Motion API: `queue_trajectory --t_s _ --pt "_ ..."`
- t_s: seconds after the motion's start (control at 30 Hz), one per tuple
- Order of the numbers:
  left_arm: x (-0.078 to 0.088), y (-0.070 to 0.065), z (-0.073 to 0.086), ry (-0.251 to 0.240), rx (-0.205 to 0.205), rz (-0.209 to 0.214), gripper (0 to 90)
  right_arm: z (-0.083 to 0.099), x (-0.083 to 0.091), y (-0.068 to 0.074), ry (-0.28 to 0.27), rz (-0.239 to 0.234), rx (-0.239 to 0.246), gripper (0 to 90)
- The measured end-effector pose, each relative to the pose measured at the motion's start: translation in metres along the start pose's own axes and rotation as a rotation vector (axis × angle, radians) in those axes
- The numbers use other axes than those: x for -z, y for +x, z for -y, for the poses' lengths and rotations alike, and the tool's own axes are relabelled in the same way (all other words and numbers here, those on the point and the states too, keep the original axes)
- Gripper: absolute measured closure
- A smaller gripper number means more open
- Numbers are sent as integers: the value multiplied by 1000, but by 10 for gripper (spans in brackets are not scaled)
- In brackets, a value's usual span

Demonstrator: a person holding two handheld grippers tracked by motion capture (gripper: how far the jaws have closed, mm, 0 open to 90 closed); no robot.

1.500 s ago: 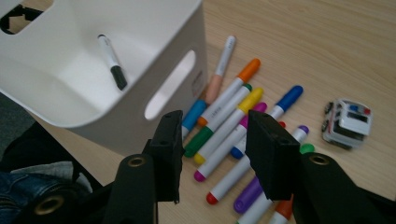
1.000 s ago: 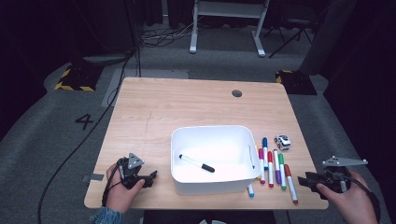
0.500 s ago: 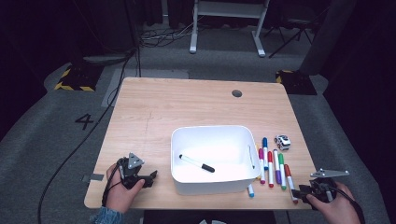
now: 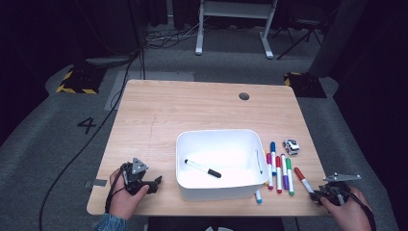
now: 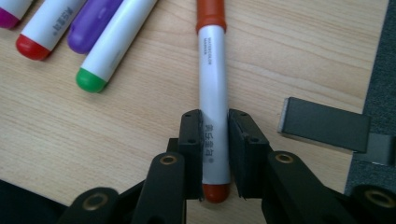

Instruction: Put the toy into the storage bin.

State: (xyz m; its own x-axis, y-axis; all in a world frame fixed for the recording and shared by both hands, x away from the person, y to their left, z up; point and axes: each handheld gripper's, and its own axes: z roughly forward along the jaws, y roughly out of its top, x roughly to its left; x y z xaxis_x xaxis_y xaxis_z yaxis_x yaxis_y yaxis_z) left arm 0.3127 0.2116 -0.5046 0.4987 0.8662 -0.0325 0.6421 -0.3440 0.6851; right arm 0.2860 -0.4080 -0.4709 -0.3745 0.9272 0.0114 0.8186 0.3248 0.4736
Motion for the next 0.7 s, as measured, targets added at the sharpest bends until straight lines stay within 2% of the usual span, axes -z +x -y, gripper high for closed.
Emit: queue_trajectory --t_s 0.07,0.17,0.33,0.6,0.7 --pt "0 0 0 0 0 0 146 -1 0 -1 -1 3 -4 763" --pt "0 0 0 0 0 0 145 -2 0 -2 0 -23 -13 764" --pt "0 0 0 0 0 0 146 -4 5 -1 -18 -38 -16 765" --pt "0 0 0 1 1 1 145 -19 28 7 -62 -61 6 765" --pt "0 0 0 0 1 1 145 -27 38 12 -79 -88 16 765"
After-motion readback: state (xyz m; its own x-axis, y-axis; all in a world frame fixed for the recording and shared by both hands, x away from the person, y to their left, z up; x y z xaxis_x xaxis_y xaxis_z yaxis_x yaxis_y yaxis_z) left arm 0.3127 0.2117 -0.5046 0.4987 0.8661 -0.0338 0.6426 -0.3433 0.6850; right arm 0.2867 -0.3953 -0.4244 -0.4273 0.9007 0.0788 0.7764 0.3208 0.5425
